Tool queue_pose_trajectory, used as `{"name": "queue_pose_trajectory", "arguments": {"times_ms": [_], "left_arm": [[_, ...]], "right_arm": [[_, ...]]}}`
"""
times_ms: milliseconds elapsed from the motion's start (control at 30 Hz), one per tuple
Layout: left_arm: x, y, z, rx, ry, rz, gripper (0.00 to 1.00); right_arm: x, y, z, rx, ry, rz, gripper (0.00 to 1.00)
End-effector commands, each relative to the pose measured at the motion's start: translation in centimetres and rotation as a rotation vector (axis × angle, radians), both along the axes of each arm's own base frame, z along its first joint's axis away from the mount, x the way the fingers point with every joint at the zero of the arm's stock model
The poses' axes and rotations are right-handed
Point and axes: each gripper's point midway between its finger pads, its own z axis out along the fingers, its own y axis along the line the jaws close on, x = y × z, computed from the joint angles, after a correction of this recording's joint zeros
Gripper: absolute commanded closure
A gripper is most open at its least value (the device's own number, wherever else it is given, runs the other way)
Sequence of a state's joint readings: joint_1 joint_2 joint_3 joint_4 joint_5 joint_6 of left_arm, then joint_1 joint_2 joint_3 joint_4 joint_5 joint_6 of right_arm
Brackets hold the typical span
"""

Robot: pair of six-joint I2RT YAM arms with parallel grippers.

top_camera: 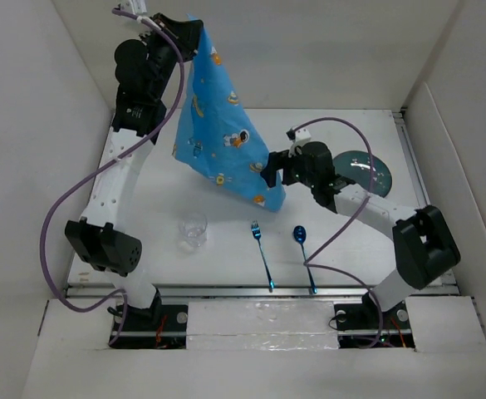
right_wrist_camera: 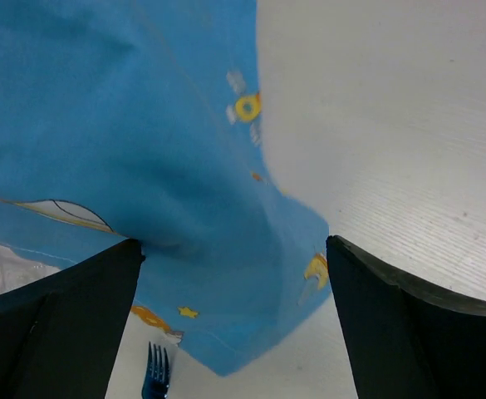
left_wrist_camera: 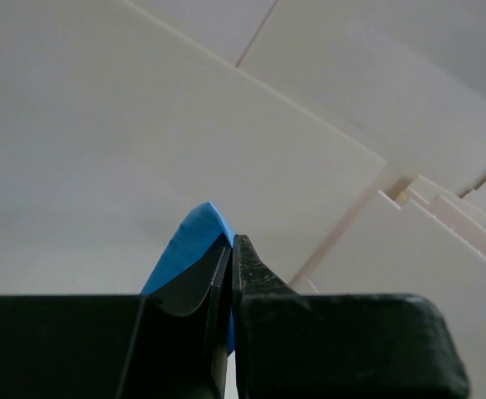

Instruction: Set the dinner table for one person

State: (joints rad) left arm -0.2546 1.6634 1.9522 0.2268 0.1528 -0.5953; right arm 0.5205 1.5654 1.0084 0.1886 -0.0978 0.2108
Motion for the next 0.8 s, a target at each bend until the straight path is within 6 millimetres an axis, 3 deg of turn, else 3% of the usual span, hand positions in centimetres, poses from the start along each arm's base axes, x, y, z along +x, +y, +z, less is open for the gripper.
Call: {"name": "queue_pose_trajectory", "arguments": {"times_ms": [0,33,67,100,133,167,200,233,333,400,433,467,533,567,667,700,767], "left_arm": [[0.4,-0.9,-0.3,0.003,-0.015,-0.065,1.00],[0.7,-1.4,-0.9,0.006,-0.006,-0.089,1.00],[1.1,-1.0,-1.1,0.003,-0.001,-0.083,1.00],[1.7,-0.3,-1.5,0.016,-0.001,-0.057,1.00],[1.8,-0.3,-1.6,0.016,0.002,-0.056,1.00],[2.3,0.0,-2.2,0.025,0.012,-0.049,1.00],[3.0,1.4,-2.6,0.033,0.019,-0.023,1.00],[3.8,2.0,-3.6,0.037,0.039,-0.027,1.00],[6.5,5.2,-7.1,0.022,0.114,-0.007,1.00],[8.2,7.4,-10.3,0.018,0.184,0.021,1.00],[8.2,8.0,-10.3,0.012,0.186,0.031,1.00],[8.4,8.3,-11.2,0.008,0.194,0.028,1.00],[7.5,8.7,-10.4,0.007,0.161,0.018,1.00],[7.3,8.6,-10.2,0.019,0.149,0.018,1.00],[5.8,8.7,-7.4,0.065,0.087,0.027,1.00],[5.4,8.7,-6.6,0.078,0.068,0.034,1.00],[5.0,9.0,-5.4,0.101,0.046,0.053,1.00]], "right_arm": [[3.0,3.3,2.8,0.092,-0.087,0.093,0.06],[4.0,3.5,2.6,0.082,-0.080,0.097,0.12],[4.5,3.9,1.5,0.056,-0.043,0.108,0.28],[6.8,4.8,1.1,0.050,-0.033,0.115,0.52],[6.8,4.8,1.1,0.050,-0.033,0.115,0.52],[7.1,5.1,0.7,0.046,-0.019,0.121,0.77],[7.5,5.3,0.6,0.044,-0.015,0.119,0.94],[8.5,5.0,1.2,0.047,-0.028,0.102,1.00],[9.3,3.4,2.0,0.026,-0.042,0.048,1.00],[8.6,1.0,5.0,-0.010,-0.106,-0.015,1.00],[8.6,0.9,5.0,-0.010,-0.107,-0.015,1.00],[7.6,0.0,6.6,-0.021,-0.131,-0.026,1.00],[6.9,-1.6,7.9,-0.058,-0.170,-0.072,1.00],[5.8,-2.4,10.2,-0.054,-0.210,-0.107,1.00],[3.8,-3.6,11.9,-0.058,-0.223,-0.134,1.00],[2.8,-4.3,14.1,-0.040,-0.261,-0.144,1.00],[1.7,-4.7,15.0,-0.045,-0.269,-0.152,1.00]]}}
